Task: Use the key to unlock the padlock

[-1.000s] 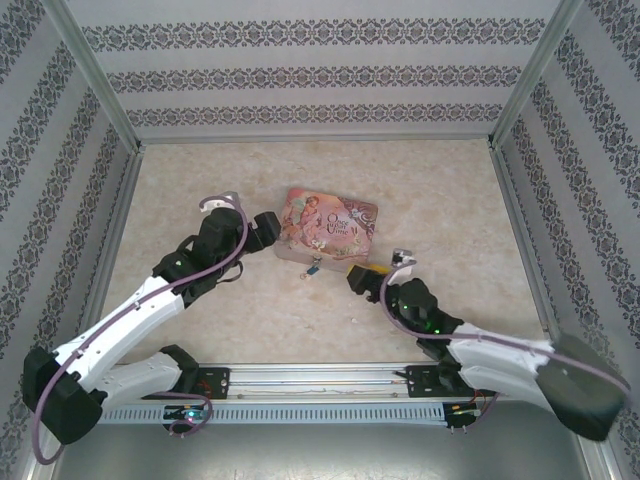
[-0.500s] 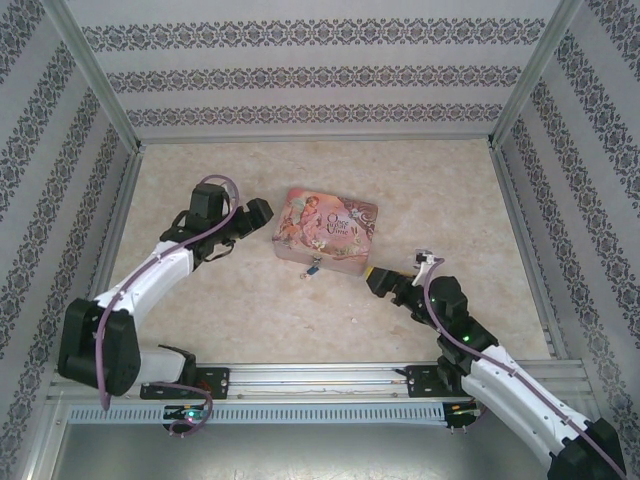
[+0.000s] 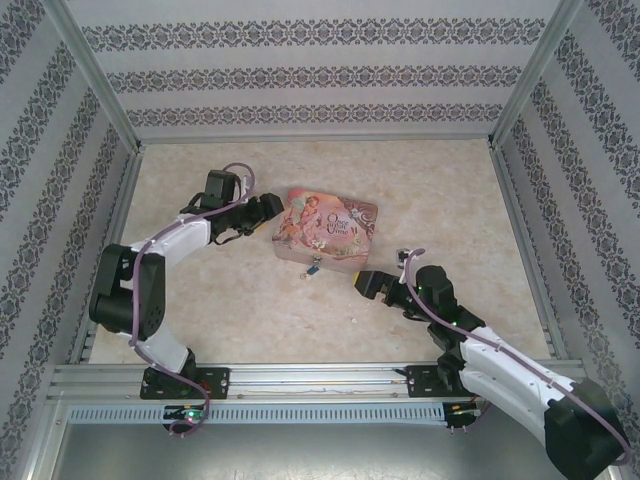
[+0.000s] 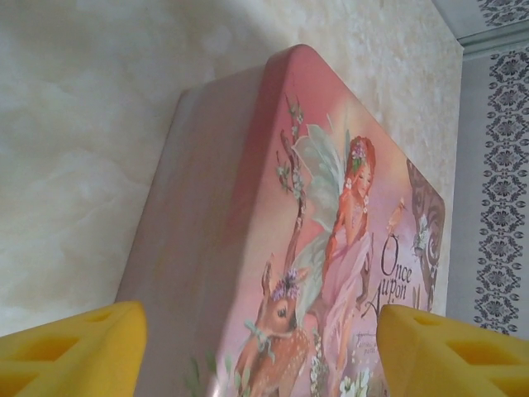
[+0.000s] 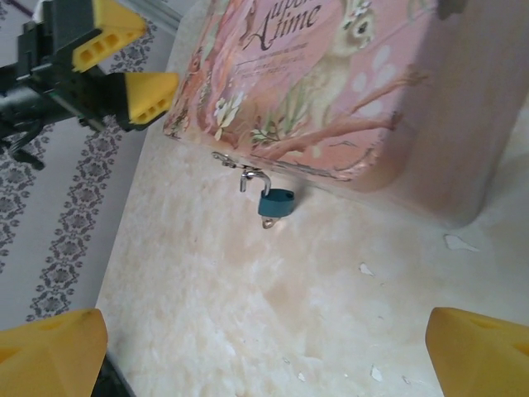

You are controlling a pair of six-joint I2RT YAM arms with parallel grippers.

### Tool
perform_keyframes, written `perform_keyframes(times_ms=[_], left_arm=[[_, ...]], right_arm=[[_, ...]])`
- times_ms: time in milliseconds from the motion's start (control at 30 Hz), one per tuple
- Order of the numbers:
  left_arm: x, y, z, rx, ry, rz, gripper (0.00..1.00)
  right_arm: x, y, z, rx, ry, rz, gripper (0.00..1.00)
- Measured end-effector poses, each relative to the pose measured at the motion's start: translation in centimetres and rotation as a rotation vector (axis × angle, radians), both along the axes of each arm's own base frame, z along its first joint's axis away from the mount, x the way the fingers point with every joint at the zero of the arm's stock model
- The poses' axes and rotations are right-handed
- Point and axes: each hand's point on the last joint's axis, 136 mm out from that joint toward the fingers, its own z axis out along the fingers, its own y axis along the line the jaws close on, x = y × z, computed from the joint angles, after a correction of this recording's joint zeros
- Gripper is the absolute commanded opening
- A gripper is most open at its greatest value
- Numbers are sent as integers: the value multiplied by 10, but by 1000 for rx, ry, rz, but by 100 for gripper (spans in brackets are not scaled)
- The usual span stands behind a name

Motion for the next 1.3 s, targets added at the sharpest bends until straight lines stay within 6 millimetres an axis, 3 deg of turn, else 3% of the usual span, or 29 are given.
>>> perform_keyframes(times_ms=[367,833,1300], left_arm=[[6,-13,-29,-29,70,-70,64],[-7,-20,-39,-6,63,-129,54],[-48,-24,-41,13,68,-159,51]], right_arm=[[14,16,1,11,14,41,98],[47,45,0,16,37,94,98],[87,27,-2,-88,-48,48,98]])
